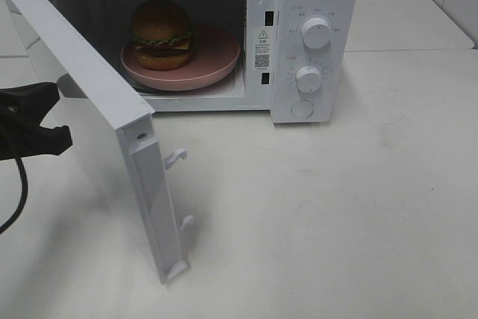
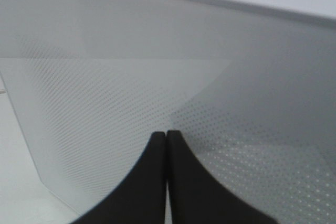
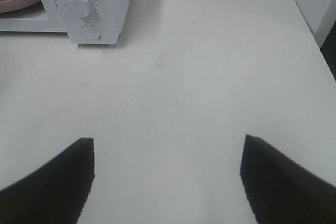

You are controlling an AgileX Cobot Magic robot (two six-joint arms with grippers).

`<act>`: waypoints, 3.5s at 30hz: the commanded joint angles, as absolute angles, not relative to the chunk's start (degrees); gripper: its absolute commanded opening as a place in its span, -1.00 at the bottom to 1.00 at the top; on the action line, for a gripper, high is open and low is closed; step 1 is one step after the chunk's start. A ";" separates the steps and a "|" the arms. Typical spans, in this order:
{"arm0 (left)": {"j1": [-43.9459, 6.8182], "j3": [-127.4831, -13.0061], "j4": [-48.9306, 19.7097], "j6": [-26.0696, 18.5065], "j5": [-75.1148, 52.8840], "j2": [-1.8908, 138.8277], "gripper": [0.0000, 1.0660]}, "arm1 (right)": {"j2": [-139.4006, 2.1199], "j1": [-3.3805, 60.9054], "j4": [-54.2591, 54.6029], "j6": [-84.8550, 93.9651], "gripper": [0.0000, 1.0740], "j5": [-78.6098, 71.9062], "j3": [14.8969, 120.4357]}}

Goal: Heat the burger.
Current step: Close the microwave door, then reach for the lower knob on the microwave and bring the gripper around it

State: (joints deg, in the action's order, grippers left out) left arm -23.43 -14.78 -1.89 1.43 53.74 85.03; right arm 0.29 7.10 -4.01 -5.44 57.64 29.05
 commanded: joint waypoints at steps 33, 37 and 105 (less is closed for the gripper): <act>-41.02 -51.11 -29.39 -11.29 46.75 109.38 -1.00 | 2.01 6.76 -3.95 -4.76 0.40 56.95 28.76; -41.02 -53.74 -31.23 -12.72 46.47 110.52 -1.00 | 2.01 6.76 -3.95 -4.76 0.40 56.95 28.76; -28.71 -56.89 -20.34 -16.56 -44.12 85.66 0.88 | 2.01 6.76 -3.90 -4.76 0.40 56.95 28.76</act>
